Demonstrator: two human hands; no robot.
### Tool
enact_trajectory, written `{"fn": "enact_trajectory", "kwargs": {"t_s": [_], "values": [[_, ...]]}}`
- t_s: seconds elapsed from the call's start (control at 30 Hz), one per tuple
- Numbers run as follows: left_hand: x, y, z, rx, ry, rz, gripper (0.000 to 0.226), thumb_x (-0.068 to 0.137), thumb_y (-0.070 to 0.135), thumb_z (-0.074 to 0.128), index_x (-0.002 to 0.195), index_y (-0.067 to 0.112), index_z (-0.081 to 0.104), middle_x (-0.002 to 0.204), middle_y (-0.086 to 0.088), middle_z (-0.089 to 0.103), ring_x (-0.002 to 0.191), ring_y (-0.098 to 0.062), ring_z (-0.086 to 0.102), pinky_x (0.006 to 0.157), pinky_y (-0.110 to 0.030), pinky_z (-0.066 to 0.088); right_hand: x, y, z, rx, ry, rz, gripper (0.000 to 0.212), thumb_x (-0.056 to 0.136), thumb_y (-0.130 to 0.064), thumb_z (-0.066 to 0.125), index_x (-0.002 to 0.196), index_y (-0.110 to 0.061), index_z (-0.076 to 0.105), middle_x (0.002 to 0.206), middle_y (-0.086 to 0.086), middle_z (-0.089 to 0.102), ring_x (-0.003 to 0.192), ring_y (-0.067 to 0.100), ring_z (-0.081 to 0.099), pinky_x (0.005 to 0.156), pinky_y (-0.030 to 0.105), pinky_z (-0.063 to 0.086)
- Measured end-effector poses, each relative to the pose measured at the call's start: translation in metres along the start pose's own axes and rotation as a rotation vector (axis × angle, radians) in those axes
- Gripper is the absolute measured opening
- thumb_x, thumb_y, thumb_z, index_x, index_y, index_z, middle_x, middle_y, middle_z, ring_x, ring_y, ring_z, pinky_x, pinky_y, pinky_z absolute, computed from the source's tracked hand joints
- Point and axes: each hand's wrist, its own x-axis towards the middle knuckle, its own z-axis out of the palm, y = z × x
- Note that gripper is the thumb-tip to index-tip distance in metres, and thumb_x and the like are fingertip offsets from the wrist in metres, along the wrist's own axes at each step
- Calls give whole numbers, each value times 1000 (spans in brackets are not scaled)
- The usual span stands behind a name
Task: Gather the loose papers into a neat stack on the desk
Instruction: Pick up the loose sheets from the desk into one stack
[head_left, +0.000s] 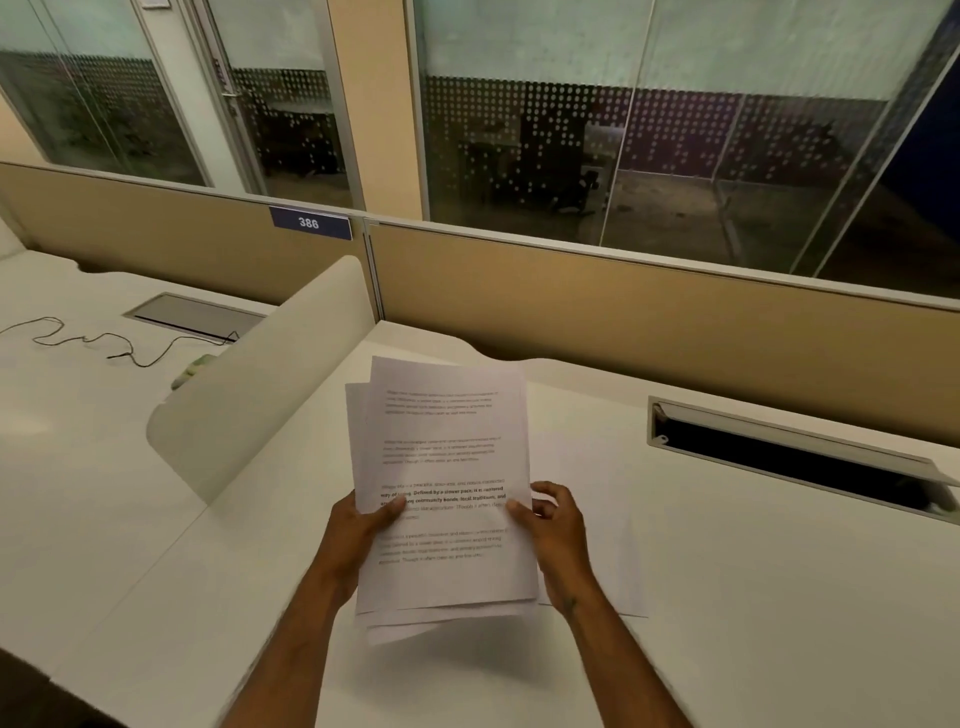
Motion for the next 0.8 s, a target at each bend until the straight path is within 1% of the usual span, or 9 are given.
{"fn": "enact_trajectory", "kwargs": {"t_s": [0.07, 0.17, 0.27, 0.33, 0.43, 0.57, 0.6, 0.7, 0.8], "values": [[1, 0, -12, 7, 19, 11, 99, 38, 55, 96, 121, 10, 66, 107, -16, 79, 92, -42, 76, 76, -54, 63, 12, 9, -15, -35, 147, 6, 34, 85, -25, 75, 113, -21, 57, 104, 5, 70, 94, 24, 68, 80, 35, 56], [1, 2, -36, 10, 62, 22, 85, 50, 46, 95, 120, 8, 66, 108, -19, 78, 92, -43, 76, 74, -55, 63, 30, 41, -57, -622, 479, 158, 40, 86, -36, 70, 119, -16, 59, 122, 16, 60, 109, 35, 58, 89, 43, 50], [2, 4, -59, -16, 80, 16, 50, 78, 22, 82, 122, 5, 65, 111, -22, 77, 91, -42, 76, 71, -52, 64, 30, 68, -85, -1019, 544, 344, 57, 85, -47, 67, 124, -8, 50, 128, 20, 48, 117, 38, 48, 93, 48, 45], [3, 4, -69, -23, 100, 8, 36, 87, 12, 73, 121, 5, 65, 110, -20, 77, 92, -41, 76, 70, -49, 64, 30, 73, -90, -998, 528, 360, 56, 84, -42, 70, 122, -6, 50, 125, 21, 50, 115, 38, 50, 92, 48, 45], [5, 3, -78, -22, 124, 1, 32, 90, 8, 68, 122, 4, 65, 111, -20, 77, 94, -41, 75, 71, -47, 64, 38, 70, -94, -723, 545, 459, 53, 75, -27, 78, 120, -7, 58, 118, 22, 62, 111, 42, 55, 95, 49, 43], [9, 4, -80, -35, 128, -3, 33, 90, 9, 68, 123, 4, 64, 110, -20, 77, 94, -42, 75, 71, -48, 64, 41, 60, -105, -453, 480, 489, 48, 63, -14, 83, 105, 4, 69, 79, 14, 66, 88, 37, 64, 90, 48, 55], [10, 4, -80, -37, 129, -4, 32, 90, 9, 68, 122, 5, 65, 109, -19, 78, 93, -41, 75, 70, -47, 64, 41, 55, -108, -375, 477, 455, 48, 65, -10, 83, 107, 8, 68, 78, 13, 66, 86, 36, 64, 90, 48, 55], [12, 7, -77, -43, 126, -7, 31, 90, 8, 68, 121, 5, 65, 109, -18, 78, 93, -41, 75, 69, -46, 64, 36, 21, -111, -232, 557, 269, 56, 69, -11, 85, 118, 5, 65, 111, 22, 70, 99, 38, 66, 96, 51, 54], [14, 10, -76, -47, 128, -3, 29, 90, 8, 68, 118, 7, 66, 106, -16, 79, 93, -41, 75, 68, -45, 64, 15, -25, -103, -416, 696, -123, 30, 84, -18, 76, 107, -1, 71, 103, 20, 74, 87, 36, 69, 85, 51, 59]]}}
